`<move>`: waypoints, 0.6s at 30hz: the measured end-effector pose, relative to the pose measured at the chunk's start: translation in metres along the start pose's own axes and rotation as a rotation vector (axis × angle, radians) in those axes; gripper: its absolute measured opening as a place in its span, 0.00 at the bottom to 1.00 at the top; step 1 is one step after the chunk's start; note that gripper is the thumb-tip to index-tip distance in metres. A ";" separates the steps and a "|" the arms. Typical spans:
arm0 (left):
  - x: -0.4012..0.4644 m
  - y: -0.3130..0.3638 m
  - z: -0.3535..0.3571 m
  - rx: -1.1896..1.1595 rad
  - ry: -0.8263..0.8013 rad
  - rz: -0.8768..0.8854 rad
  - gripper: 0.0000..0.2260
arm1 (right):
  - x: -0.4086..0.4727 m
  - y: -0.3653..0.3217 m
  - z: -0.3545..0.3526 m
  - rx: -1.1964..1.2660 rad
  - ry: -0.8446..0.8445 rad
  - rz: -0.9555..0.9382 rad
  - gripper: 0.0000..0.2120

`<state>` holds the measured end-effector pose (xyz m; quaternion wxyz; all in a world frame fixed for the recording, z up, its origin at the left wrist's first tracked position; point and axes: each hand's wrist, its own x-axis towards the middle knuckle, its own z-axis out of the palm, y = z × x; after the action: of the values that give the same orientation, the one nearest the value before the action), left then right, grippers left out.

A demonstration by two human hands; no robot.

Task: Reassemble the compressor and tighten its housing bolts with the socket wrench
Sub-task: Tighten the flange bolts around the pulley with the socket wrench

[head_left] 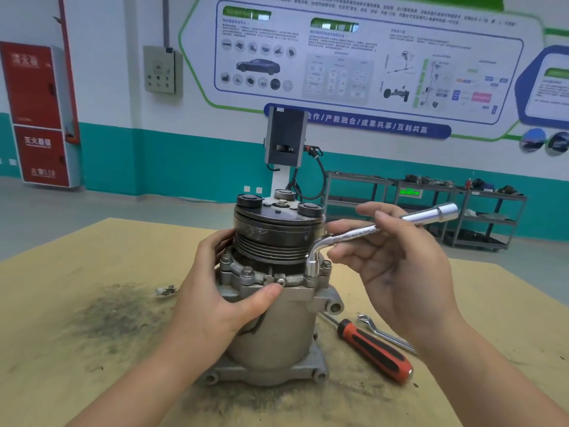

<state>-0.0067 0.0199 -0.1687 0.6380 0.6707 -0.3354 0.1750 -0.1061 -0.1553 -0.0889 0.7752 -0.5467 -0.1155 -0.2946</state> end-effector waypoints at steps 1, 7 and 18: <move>0.000 0.000 0.000 0.005 -0.005 -0.003 0.32 | 0.001 0.001 -0.002 0.024 0.003 0.025 0.07; -0.001 0.004 -0.001 0.006 -0.008 -0.014 0.33 | 0.007 0.010 -0.006 0.198 0.110 0.181 0.07; -0.002 0.006 0.000 0.003 -0.008 -0.015 0.33 | -0.006 0.023 -0.011 0.054 0.002 -0.201 0.07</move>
<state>-0.0118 0.0210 -0.1656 0.6369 0.6749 -0.3325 0.1682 -0.0991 -0.1584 -0.1139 0.7562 -0.5111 -0.1768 -0.3684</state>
